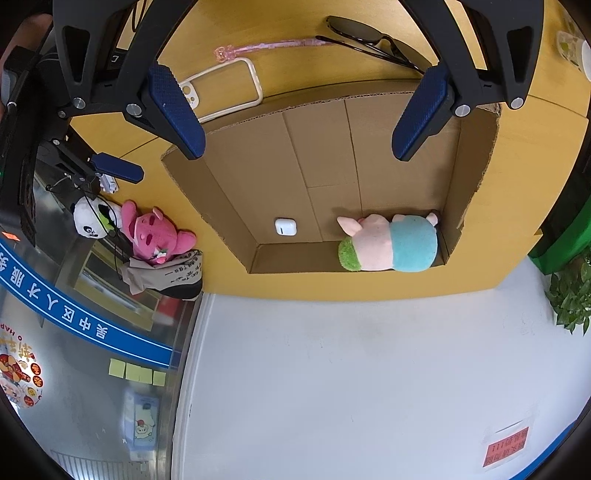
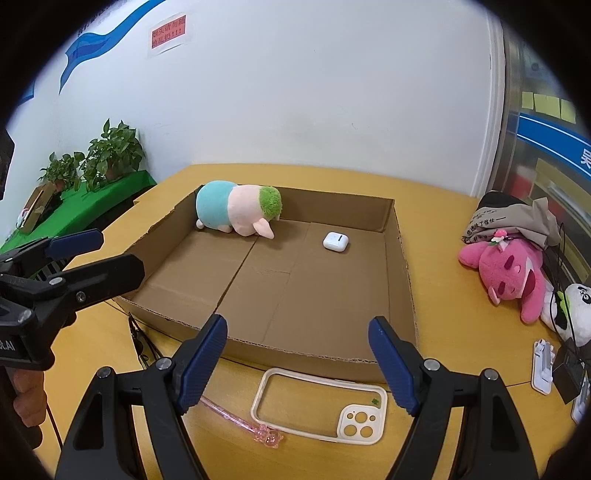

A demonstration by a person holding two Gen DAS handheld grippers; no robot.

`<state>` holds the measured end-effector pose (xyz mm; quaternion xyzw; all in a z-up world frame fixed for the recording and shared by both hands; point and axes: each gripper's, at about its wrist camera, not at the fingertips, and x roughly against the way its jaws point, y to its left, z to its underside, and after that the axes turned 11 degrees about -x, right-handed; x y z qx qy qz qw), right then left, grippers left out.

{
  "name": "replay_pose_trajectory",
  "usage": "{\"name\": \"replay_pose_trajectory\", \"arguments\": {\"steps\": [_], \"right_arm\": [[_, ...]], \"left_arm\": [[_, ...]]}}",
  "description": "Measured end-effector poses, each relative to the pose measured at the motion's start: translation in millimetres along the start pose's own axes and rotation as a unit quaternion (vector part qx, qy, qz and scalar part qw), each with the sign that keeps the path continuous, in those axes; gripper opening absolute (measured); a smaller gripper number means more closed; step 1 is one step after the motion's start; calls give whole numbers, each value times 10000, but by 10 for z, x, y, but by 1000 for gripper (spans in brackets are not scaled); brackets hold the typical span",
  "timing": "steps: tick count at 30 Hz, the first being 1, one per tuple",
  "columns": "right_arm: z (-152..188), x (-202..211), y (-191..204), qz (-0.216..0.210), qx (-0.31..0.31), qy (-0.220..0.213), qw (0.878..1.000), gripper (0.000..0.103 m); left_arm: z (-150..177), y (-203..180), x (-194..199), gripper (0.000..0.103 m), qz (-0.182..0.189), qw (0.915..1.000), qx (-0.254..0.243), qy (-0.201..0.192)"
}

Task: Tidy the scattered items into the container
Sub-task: 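Open both grippers to release the earbuds case and pull back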

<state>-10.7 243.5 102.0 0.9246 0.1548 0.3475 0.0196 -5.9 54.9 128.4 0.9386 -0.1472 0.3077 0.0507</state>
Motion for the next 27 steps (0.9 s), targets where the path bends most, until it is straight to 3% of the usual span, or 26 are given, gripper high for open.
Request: {"name": "replay_pose_trajectory", "arguments": {"steps": [17,27], "right_arm": [[86,-77,-299,0,-194,133,9997,79],[604,-472,-1046,409,-741,878,9925,79]], "left_arm": [[88,-107,-245,102,279,9992,30,273],[435,-273,-672,101,964,9903,150,987]]}}
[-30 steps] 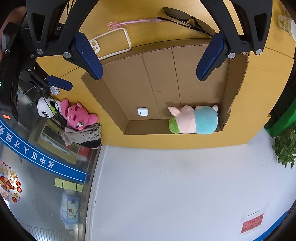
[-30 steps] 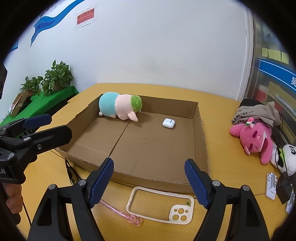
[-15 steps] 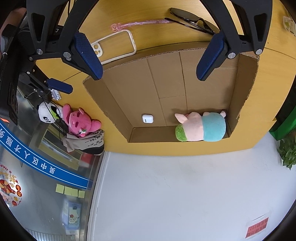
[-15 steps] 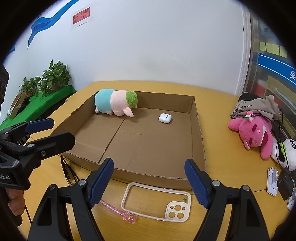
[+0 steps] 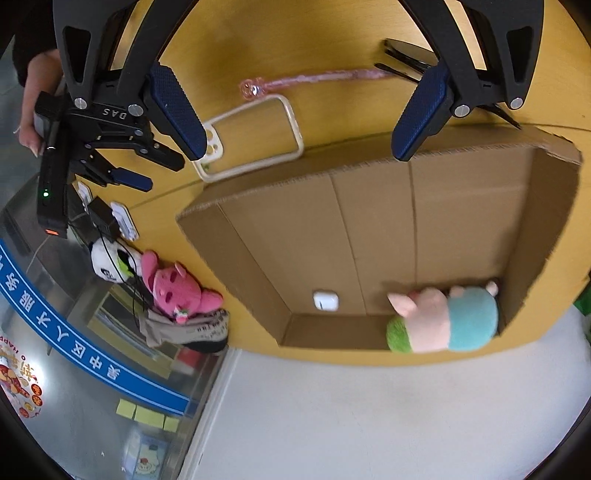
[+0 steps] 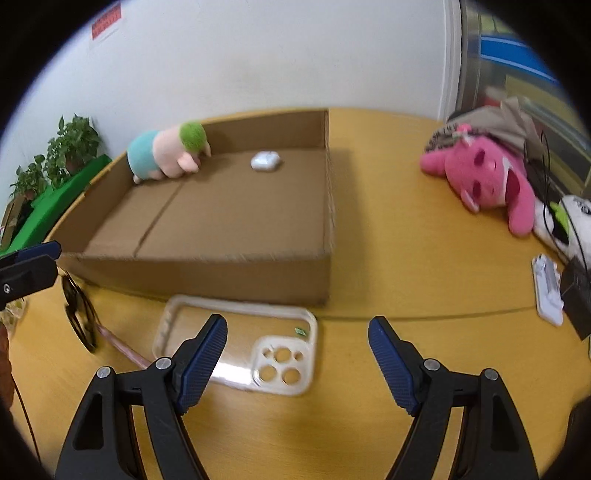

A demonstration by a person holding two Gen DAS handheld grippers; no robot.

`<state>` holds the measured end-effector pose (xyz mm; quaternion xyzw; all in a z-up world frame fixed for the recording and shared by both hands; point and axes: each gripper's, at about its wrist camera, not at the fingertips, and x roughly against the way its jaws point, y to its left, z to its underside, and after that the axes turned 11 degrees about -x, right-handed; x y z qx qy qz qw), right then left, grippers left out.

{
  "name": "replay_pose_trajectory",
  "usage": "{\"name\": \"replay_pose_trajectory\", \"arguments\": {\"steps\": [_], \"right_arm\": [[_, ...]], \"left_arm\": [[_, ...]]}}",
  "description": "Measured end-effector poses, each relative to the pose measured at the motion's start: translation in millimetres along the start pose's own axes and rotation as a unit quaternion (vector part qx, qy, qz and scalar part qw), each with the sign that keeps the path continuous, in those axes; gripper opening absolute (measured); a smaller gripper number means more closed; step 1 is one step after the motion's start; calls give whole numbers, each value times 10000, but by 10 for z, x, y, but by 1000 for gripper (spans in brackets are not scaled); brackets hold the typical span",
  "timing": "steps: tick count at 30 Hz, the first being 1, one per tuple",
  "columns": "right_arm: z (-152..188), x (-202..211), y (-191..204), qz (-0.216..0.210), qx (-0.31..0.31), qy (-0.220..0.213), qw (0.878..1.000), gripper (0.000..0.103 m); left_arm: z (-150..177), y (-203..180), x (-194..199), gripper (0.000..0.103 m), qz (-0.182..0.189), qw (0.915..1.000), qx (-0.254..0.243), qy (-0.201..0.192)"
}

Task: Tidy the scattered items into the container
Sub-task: 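Open both grippers to release the earbuds case and pull back, then close both grippers on the rim of the white-framed phone case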

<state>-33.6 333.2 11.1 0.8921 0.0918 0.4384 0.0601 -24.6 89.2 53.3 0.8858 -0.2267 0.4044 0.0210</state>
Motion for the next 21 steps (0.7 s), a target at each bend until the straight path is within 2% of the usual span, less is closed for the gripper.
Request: {"name": "replay_pose_trajectory", "arguments": {"steps": [6,11,12,15,17,21], "right_arm": [[124,-223,-131,-8,-142,237,9996,79],[163,-329,-118,-35,-78,291,9995,77],[174,-355,-103,-51,-33,317,9995,77],[207,-406,-77,37,57,346,9994,71],[227,-436,-94,40,49,391,9992,47],[255,-442,-109,11,53,416,9991,43]], "left_arm": [[130,-41,-412,95,210,9986,139,463],[275,-22,-812,78,337,9937,329,1017],[299,-15,-880,72,356,9924,371,1117],[279,-59,-938,67,324,9925,266,1150],[251,-87,-965,55,270,9921,205,1206],[234,-83,-996,24,217,9911,166,1304]]}}
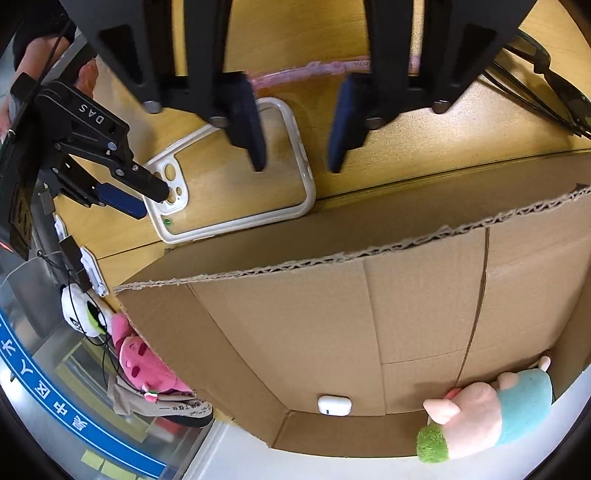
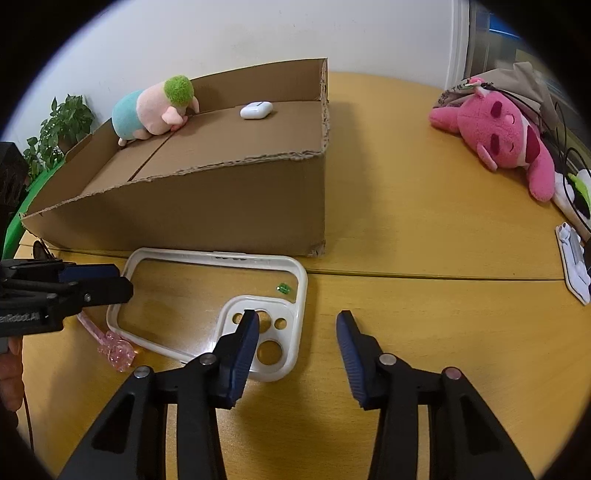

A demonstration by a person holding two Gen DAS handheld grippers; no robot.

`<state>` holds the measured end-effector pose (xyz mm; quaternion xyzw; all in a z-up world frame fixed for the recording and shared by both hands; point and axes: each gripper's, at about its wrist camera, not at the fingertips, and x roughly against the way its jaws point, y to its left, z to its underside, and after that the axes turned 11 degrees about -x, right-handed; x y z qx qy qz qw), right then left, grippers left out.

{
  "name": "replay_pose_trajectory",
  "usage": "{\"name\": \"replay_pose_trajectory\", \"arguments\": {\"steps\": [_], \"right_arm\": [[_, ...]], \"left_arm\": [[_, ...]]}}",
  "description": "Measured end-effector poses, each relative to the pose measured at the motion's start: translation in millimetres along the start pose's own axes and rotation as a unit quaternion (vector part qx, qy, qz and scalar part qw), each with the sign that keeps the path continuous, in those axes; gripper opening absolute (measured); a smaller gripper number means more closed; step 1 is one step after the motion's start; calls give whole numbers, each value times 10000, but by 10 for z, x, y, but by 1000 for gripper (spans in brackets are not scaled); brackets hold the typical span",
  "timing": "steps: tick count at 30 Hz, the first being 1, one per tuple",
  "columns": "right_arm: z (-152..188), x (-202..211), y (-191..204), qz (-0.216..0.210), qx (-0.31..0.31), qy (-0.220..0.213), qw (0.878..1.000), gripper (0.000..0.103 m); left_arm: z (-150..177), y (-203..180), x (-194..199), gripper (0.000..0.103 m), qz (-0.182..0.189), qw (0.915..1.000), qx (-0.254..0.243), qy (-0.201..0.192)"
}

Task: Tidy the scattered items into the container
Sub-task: 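Close both grippers on the rim of the white-framed phone case, then lift the phone case with both grippers and carry it over the box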

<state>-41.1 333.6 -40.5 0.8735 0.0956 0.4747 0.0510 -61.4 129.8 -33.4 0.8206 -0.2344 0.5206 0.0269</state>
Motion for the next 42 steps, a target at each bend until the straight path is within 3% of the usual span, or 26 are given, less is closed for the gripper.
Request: {"name": "replay_pose_trajectory", "arguments": {"steps": [1,3,7,11,17,23,29,42], "right_arm": [[3,4,7,-41,10,5,10000,42],[19,11,48,-177,42,32,9998,37],[51,42,105,-269,88,86,9996,34],[58,62,22,-424,-139,162,9989,10],[105,80,48,-469,-183,170,9986,8],[69,302,116,-454,-154,-149,9987,7],[-166,735,294,-524,-9,-749,9958,7],[-944,1418,1249,-1083,622,-1977,9723,7]], "left_arm": [[4,5,-6,17,23,10000,25,24],[6,13,-21,13,76,9999,45,50],[32,47,14,12,-64,9999,48,77],[76,134,43,8,-44,9998,156,105],[146,156,101,8,15,9998,189,76],[130,109,393,7,59,9995,114,-291],[17,105,925,7,-41,9959,18,-899],[-316,691,2297,7,-643,9744,-102,-2150]]}}
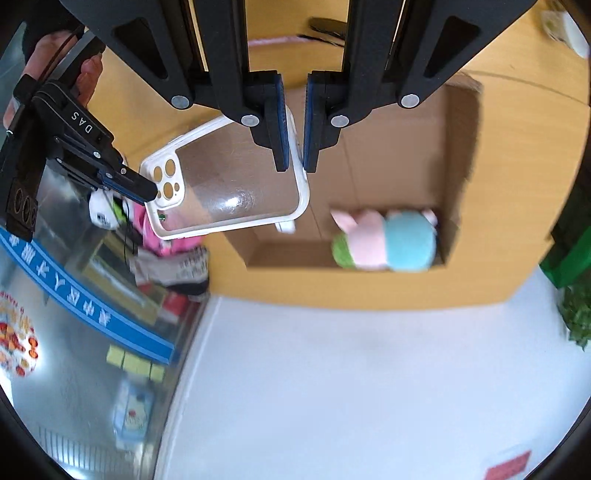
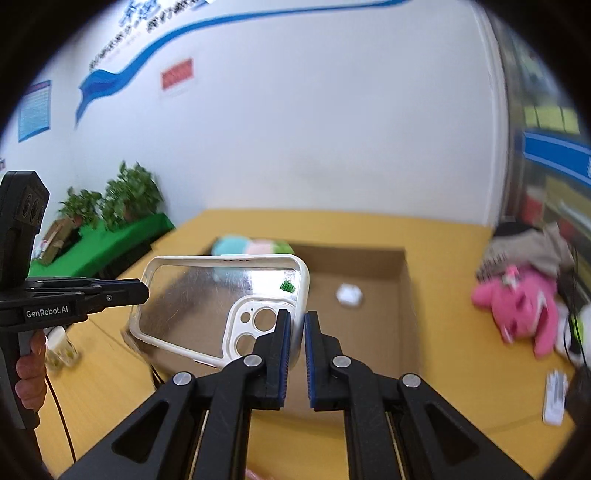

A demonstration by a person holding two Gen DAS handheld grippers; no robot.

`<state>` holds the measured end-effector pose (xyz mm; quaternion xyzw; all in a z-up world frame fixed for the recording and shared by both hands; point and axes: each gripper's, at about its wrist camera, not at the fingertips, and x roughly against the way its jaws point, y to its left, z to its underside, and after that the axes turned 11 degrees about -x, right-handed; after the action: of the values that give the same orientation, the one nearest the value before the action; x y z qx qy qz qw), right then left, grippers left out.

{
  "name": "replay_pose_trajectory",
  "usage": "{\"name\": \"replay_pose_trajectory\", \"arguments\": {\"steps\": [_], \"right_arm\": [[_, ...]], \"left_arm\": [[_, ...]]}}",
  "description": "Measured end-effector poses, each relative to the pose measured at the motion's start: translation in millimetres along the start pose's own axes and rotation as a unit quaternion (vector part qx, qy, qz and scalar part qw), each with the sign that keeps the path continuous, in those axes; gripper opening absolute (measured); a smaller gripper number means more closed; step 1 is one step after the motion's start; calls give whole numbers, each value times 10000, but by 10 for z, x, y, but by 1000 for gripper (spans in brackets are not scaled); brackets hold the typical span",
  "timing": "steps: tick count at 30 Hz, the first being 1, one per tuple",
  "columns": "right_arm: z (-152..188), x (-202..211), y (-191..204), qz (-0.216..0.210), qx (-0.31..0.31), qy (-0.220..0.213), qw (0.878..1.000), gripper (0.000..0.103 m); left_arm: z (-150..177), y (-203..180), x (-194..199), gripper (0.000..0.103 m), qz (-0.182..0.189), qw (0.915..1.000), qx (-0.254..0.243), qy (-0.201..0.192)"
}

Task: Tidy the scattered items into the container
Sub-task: 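Lift the phone case with both grippers and carry it over the box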

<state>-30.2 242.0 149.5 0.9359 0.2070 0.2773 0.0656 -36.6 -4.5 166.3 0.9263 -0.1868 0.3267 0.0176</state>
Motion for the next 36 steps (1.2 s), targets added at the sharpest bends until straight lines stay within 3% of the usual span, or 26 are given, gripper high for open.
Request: {"name": "replay_pose_trajectory", "arguments": {"steps": [7,15,26,30,36], "right_arm": [[-489,-295,384,-323,38,-59,9995,7],[-688,-1013,475,-357,-308,503,9976,7],[-471,-1771,292,-353,-709,1267,9888,7],[-264,-2165,290,-307,-910,1734,9802,7],[49,-2628,213,-270,-1219,2383,9631,7]], "left_arm": [[-458,553,153,7,-266,9996,-5,-106],[-697,1111,-284,7,-310,9982,247,448],[-475,1427,-1032,7,-306,9915,411,1198],[-355,1500,-1354,7,-745,9830,297,1652],[-172,1624,-1735,6,-808,9710,283,2233]]}}
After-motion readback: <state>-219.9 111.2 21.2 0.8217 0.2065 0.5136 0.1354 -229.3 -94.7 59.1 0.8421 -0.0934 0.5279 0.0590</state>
